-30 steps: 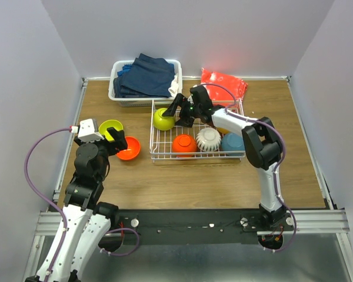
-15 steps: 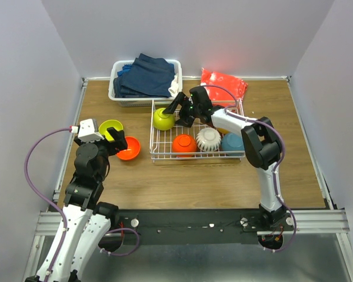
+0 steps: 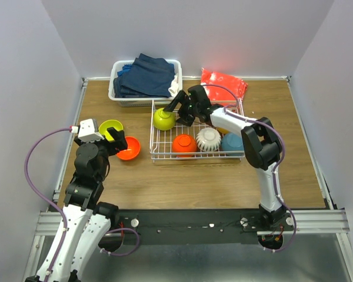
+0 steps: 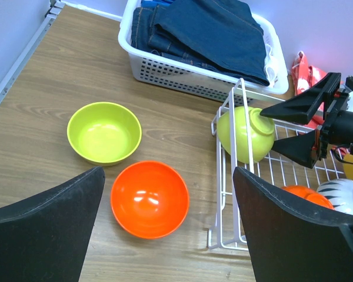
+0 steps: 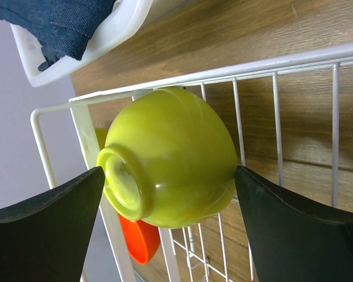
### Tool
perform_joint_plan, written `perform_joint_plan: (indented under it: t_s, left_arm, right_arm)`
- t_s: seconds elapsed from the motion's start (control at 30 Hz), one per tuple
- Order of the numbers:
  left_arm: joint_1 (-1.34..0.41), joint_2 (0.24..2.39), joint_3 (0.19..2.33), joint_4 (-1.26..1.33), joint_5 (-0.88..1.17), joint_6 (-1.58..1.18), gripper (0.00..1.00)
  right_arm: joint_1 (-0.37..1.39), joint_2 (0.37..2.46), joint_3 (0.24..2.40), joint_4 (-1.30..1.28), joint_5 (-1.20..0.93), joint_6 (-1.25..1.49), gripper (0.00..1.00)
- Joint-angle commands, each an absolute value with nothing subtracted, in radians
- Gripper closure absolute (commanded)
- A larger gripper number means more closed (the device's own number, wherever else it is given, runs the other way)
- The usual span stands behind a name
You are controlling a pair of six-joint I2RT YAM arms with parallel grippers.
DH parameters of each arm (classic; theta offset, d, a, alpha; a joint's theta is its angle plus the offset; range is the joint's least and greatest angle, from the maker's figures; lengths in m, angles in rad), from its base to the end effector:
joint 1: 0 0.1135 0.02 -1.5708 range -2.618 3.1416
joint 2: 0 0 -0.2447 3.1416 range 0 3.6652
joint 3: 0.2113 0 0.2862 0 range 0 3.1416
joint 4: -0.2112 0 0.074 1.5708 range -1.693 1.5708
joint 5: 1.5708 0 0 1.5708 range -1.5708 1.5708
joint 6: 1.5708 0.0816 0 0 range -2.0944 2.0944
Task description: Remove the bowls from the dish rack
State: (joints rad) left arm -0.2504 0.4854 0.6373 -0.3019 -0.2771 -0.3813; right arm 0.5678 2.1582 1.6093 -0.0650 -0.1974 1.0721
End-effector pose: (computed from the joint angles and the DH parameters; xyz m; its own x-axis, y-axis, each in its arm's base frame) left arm 0.2205 -0.0334 0.3066 -0.1255 -0.3374 -0.9330 -0.0759 0.9409 -0.3300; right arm 0.4564 0.3101 0.1337 -0.8141 0.5022 -0.2918 0.1096 0.6262 0.7719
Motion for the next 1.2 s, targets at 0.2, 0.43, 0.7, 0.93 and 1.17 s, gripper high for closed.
perform_joint_plan:
  t_s: [0.2, 0.43, 0.7, 0.93, 1.17]
  left_arm:
    - [-0.252, 0.471, 0.623, -0.302, -0.291, -0.368, 0.01]
    - [-0.252, 0.463, 0.621, -0.302, -0.291, -0.368, 0.01]
    - [-0.252, 0.462, 0.621, -0.301, -0.291, -0.368, 0.01]
    - [-0.250, 0.460, 0.620, -0.296, -0.291, -0.368, 0.01]
    - [-0.250, 0.465, 0.615, -0.293, -0.295, -0.364, 0.01]
  right_arm:
    - [0.587, 2.223, 1.667, -0.232, -0.097, 1.023, 0.00]
    - [0.588, 2.215, 1.634, -0.186, -0.156, 1.029, 0.05]
    - [0.588, 2.187, 1.615, -0.167, -0.155, 1.034, 0.16]
    - [0.588, 2.195, 1.626, -0.238, -0.123, 1.015, 0.08]
    - [0.588, 2.169, 1.614, -0.262, -0.112, 0.980, 0.25]
